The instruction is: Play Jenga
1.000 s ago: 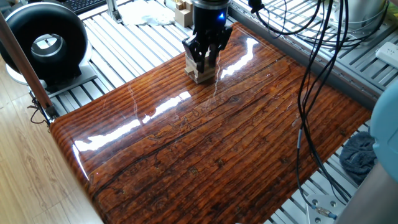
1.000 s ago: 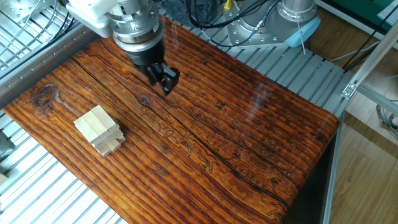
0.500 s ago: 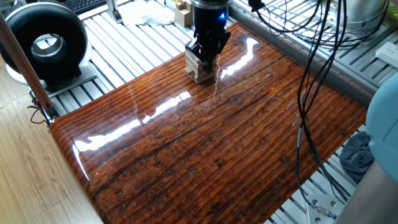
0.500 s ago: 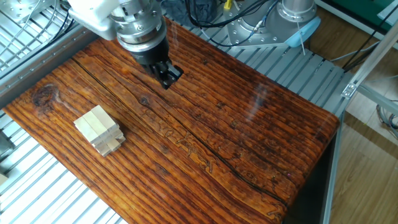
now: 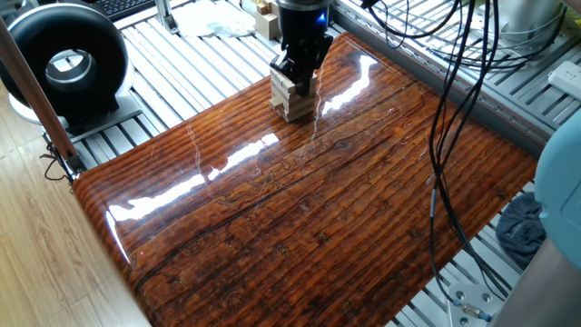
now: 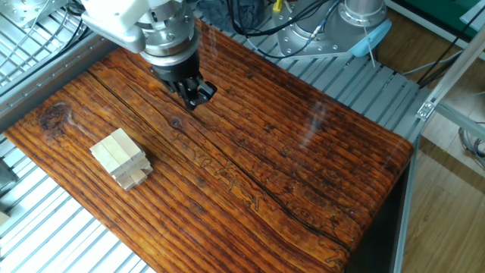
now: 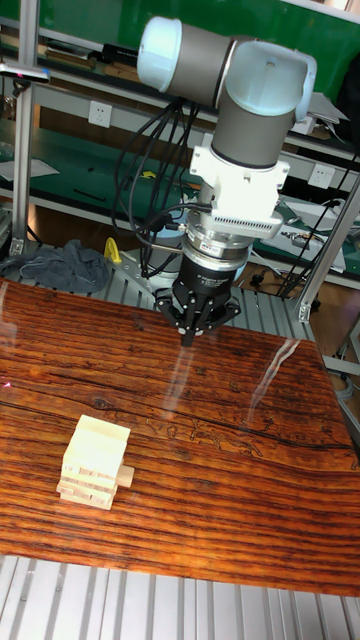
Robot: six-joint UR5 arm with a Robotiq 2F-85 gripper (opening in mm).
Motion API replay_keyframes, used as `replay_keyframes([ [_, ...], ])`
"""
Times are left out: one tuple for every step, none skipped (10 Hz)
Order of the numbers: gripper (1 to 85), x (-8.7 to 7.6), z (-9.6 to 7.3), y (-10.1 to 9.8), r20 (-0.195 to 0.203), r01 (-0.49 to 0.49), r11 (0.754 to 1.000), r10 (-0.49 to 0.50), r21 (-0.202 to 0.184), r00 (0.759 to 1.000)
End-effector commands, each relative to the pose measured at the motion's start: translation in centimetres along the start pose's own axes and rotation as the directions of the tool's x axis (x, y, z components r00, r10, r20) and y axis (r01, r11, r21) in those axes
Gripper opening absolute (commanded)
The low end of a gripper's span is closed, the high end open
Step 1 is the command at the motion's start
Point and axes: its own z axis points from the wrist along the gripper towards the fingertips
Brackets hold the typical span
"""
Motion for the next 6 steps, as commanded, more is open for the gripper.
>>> replay_keyframes([
  [1.3,0.0,-0.2,0.5,0.000,0.014,1.000,-0.014,-0.020,1.000],
  [1.3,0.2,-0.2,0.5,-0.006,0.011,1.000,-0.012,-0.022,1.000],
  [1.3,0.2,-0.1,0.2,-0.005,0.013,1.000,-0.014,-0.011,1.000],
  [1.3,0.5,-0.2,0.3,-0.019,0.012,1.000,-0.012,-0.013,1.000],
  [1.3,1.0,-0.2,1.2,-0.038,0.015,0.999,-0.016,-0.047,0.999],
  [1.3,-0.8,-0.3,3.0,0.031,0.001,0.993,0.002,-0.117,1.000],
])
